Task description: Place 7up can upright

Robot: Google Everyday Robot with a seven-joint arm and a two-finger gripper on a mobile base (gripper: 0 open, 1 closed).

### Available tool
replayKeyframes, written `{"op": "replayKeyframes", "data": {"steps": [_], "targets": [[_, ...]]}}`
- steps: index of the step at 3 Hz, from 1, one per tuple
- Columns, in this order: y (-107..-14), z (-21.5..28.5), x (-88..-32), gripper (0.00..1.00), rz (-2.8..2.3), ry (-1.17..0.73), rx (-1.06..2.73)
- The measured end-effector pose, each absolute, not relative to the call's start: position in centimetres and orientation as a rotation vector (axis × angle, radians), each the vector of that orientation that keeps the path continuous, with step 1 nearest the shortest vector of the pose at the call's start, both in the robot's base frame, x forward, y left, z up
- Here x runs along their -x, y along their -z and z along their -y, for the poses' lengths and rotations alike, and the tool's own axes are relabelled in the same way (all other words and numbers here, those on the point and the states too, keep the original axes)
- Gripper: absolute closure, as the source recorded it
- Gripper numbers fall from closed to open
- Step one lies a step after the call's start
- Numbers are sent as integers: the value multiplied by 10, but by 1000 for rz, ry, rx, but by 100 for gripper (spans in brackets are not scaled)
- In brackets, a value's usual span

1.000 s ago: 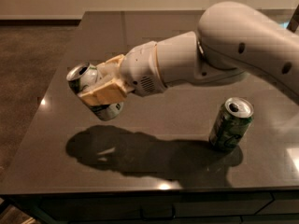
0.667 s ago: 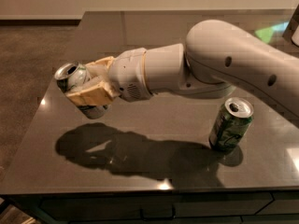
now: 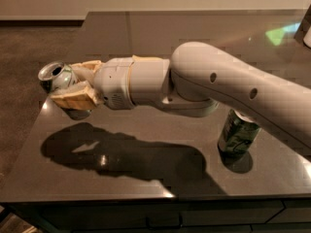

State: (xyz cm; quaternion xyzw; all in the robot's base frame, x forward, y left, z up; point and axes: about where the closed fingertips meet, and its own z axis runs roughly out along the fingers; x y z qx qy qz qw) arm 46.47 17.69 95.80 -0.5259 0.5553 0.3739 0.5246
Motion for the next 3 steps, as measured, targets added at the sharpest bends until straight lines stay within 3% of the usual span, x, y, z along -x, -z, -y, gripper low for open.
{"op": "replayKeyframes", "data": {"steps": [2, 3], "targets": [[-937, -202, -474, 100, -1269, -943, 1200], [-930, -208, -478, 83, -1255, -957, 1179]]}}
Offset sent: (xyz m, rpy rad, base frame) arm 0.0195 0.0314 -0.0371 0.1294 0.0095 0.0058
